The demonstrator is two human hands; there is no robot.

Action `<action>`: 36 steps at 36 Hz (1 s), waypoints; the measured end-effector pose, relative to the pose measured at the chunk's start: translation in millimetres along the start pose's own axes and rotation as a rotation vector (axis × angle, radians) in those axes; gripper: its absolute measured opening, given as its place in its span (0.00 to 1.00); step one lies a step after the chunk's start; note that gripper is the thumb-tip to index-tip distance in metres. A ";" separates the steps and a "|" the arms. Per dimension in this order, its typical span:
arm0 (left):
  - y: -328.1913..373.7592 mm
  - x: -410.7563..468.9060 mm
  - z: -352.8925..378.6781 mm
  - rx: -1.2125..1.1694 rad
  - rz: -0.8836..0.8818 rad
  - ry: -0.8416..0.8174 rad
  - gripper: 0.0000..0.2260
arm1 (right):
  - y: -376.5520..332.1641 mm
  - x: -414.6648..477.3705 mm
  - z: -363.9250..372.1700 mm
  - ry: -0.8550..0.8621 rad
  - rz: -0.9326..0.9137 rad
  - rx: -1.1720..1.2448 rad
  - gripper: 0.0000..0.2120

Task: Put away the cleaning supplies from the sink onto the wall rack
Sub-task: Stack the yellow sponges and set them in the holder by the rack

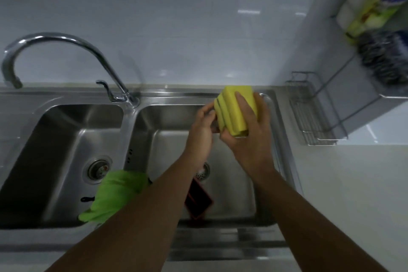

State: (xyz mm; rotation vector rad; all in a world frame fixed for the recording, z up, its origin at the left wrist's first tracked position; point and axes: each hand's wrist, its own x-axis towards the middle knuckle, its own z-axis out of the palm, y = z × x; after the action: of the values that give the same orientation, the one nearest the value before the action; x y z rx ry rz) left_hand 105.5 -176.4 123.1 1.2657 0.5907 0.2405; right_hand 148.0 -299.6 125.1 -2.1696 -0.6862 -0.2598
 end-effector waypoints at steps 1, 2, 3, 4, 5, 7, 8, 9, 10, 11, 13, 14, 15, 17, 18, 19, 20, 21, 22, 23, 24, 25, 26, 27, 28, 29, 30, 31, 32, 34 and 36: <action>-2.7 1.5 15.4 0.078 0.013 -0.002 0.11 | 11.6 3.4 -12.7 0.030 0.013 -0.028 0.45; -6.3 3.1 30.3 0.168 0.028 -0.007 0.13 | 22.8 7.1 -26.0 0.067 0.034 -0.054 0.44; -9.8 3.3 41.8 0.253 0.048 -0.029 0.15 | 32.5 10.8 -37.4 0.106 0.056 -0.079 0.43; -13.2 3.2 56.2 0.342 0.076 -0.072 0.17 | 45.0 14.8 -51.5 0.147 0.075 -0.111 0.42; -16.4 2.8 68.2 0.437 0.108 -0.126 0.18 | 56.8 18.9 -63.9 0.180 0.090 -0.144 0.41; -20.1 2.2 91.2 0.636 0.149 -0.232 0.20 | 82.6 27.0 -87.8 0.209 0.119 -0.215 0.41; -20.8 2.5 102.9 0.719 0.157 -0.278 0.21 | 95.7 31.0 -98.9 0.205 0.139 -0.249 0.42; -20.7 2.9 114.0 0.793 0.166 -0.320 0.23 | 108.5 34.6 -109.1 0.199 0.158 -0.280 0.43; -20.3 3.6 125.0 0.865 0.179 -0.356 0.25 | 121.4 37.8 -117.7 0.196 0.171 -0.310 0.44; -19.3 4.3 136.0 0.936 0.201 -0.389 0.27 | 133.9 40.5 -124.9 0.191 0.178 -0.336 0.44; -18.4 7.7 154.5 1.065 0.257 -0.435 0.29 | 155.2 43.9 -133.1 0.162 0.202 -0.356 0.45; -18.7 10.2 162.4 1.116 0.276 -0.451 0.31 | 163.8 45.0 -134.8 0.142 0.217 -0.354 0.45; -20.0 13.1 169.6 1.158 0.284 -0.469 0.33 | 171.3 45.4 -135.1 0.117 0.224 -0.351 0.45; -24.5 19.7 180.7 1.227 0.298 -0.509 0.35 | 183.1 44.6 -133.0 0.056 0.199 -0.354 0.43; -26.8 22.4 185.6 1.254 0.308 -0.524 0.35 | 188.0 43.8 -131.8 0.028 0.182 -0.356 0.42; -28.9 24.7 189.8 1.273 0.313 -0.536 0.35 | 192.3 43.1 -130.9 0.002 0.174 -0.357 0.42; -30.8 27.0 193.5 1.284 0.312 -0.544 0.34 | 196.2 42.4 -130.3 -0.020 0.173 -0.357 0.41; -32.6 29.4 196.7 1.288 0.306 -0.547 0.34 | 199.8 42.1 -130.5 -0.042 0.176 -0.358 0.41; -34.3 31.4 199.4 1.290 0.297 -0.549 0.34 | 202.8 41.7 -131.3 -0.067 0.182 -0.360 0.41; -35.6 33.1 201.9 1.291 0.286 -0.552 0.33 | 204.5 41.2 -132.8 -0.098 0.188 -0.363 0.40; -36.6 34.3 204.1 1.293 0.276 -0.559 0.33 | 204.7 41.1 -134.5 -0.141 0.188 -0.371 0.39; -37.5 35.6 206.3 1.297 0.270 -0.566 0.33 | 203.9 41.2 -136.5 -0.200 0.185 -0.390 0.38; -38.3 36.6 208.3 1.303 0.271 -0.572 0.33 | 202.0 41.9 -138.6 -0.272 0.189 -0.422 0.38; -39.1 37.6 210.4 1.307 0.276 -0.578 0.33 | 199.2 42.7 -140.5 -0.349 0.211 -0.476 0.39; -39.9 38.4 212.4 1.313 0.280 -0.584 0.33 | 195.5 43.4 -142.6 -0.413 0.244 -0.563 0.40; -41.0 39.4 214.3 1.318 0.279 -0.590 0.34 | 190.6 43.9 -144.5 -0.445 0.270 -0.676 0.41; -42.1 40.2 216.0 1.320 0.272 -0.595 0.34 | 184.9 44.7 -146.4 -0.441 0.273 -0.793 0.41; -43.3 40.6 217.0 1.315 0.261 -0.599 0.35 | 178.4 45.6 -148.1 -0.418 0.258 -0.891 0.40; -44.2 40.4 217.8 1.300 0.247 -0.603 0.35 | 172.0 46.9 -149.3 -0.393 0.245 -0.961 0.38; -45.3 39.8 218.8 1.246 0.240 -0.600 0.33 | 165.6 49.5 -148.9 -0.348 0.255 -1.012 0.32; -45.9 39.6 219.3 1.214 0.260 -0.590 0.31 | 165.6 52.8 -144.7 -0.294 0.269 -0.955 0.23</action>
State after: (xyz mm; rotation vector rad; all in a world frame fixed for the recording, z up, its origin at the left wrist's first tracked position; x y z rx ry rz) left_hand 250.0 -351.5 107.5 2.4610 -0.0125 -0.3508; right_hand 290.8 -474.9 130.1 -3.2282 -0.4477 -0.1311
